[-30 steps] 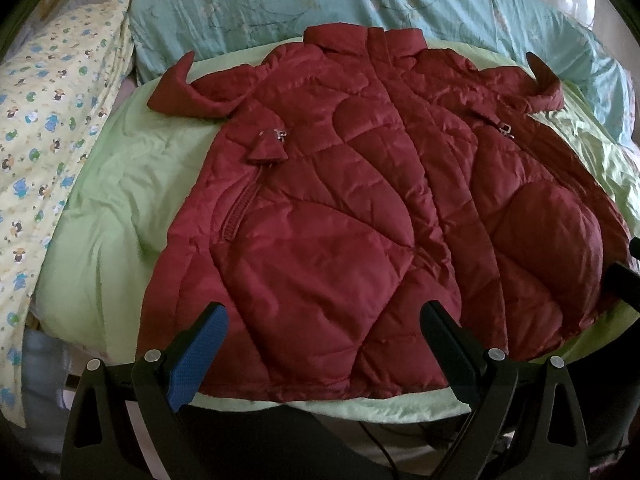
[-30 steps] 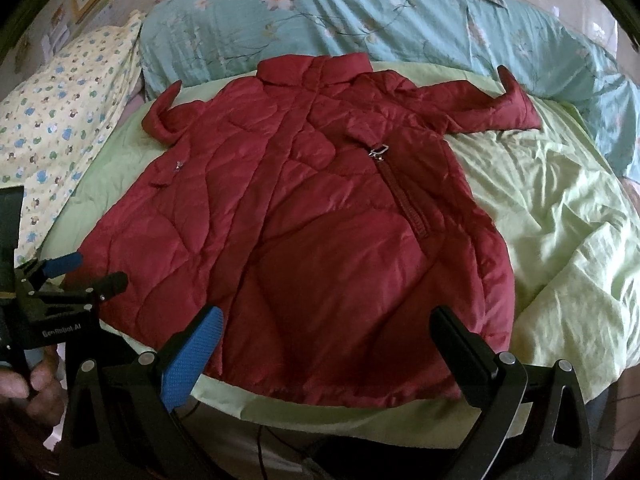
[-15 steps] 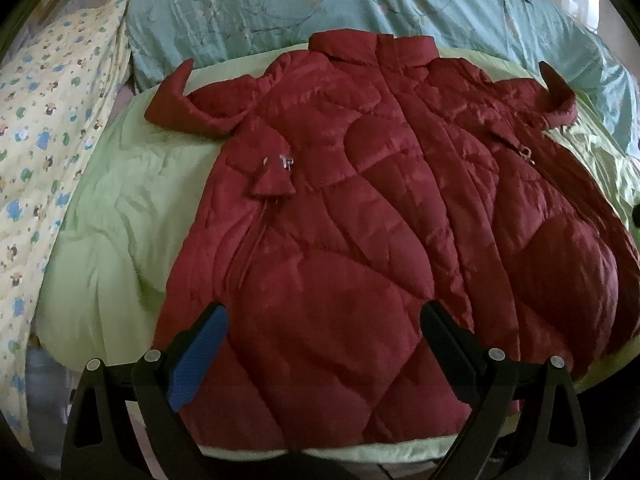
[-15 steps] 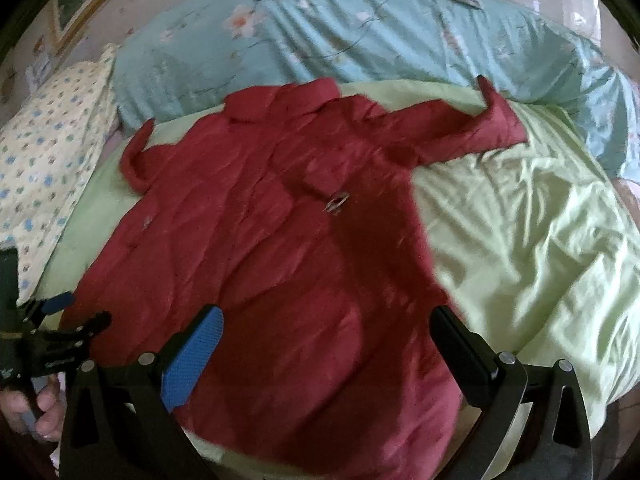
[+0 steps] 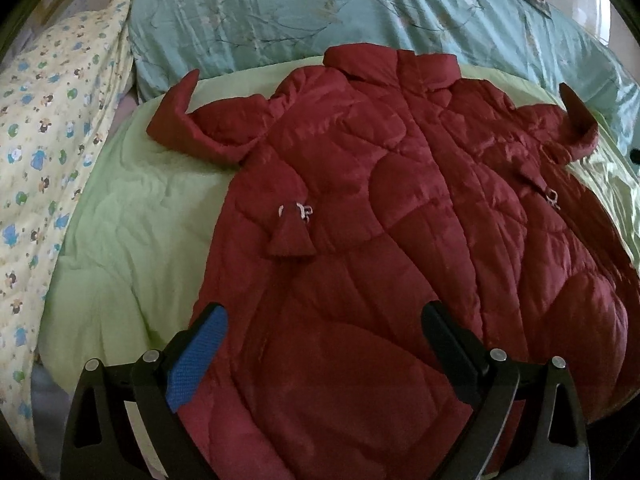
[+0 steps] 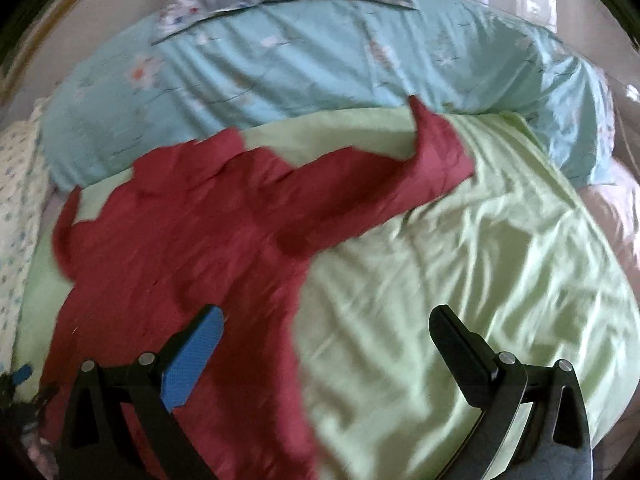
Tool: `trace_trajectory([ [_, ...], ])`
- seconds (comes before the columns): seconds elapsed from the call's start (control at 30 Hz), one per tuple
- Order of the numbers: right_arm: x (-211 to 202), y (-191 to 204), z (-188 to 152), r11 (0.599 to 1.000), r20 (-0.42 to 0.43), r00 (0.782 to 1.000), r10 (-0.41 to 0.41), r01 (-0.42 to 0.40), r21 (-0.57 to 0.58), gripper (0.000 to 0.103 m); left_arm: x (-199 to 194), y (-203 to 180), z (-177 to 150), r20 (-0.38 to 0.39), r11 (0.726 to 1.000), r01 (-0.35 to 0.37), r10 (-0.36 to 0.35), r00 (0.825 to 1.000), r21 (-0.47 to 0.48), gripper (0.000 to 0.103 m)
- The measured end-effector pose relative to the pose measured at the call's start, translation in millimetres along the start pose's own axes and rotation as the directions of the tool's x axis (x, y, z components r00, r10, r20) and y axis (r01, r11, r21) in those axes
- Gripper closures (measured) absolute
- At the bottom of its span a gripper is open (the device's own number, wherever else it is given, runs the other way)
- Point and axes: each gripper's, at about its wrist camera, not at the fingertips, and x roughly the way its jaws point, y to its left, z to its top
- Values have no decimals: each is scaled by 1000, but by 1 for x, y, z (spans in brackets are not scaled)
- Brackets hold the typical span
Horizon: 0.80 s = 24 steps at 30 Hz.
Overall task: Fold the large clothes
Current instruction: 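Grasp a sleeve of the red jacket with the right tool and lift it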
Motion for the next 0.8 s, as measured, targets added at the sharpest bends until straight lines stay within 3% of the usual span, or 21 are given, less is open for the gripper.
trace_trajectory([
  [0.3,77,-58,97,988,-11,993,-121,122,90,2,24,8,24,-16,999,-2,2,1000,-40,4],
  [0.47,141,-88,135,968,-65,974,-216,223,113,17,43,11,32,-50,999,-18,16,999,-52,4],
  [0.63,188,-105,147,951,-94,955,-281,290,103,29,59,15,38,-74,998,-27,23,997,-61,4],
  [0.73,215,-115,138,945,-150,949,-277,298,135,67,68,17,40,-91,997,-26,20,996,-67,4],
  [0.8,210,-115,130,945,-136,960,-244,267,188,76,73,17,40,-99,997,-25,18,995,-73,4],
])
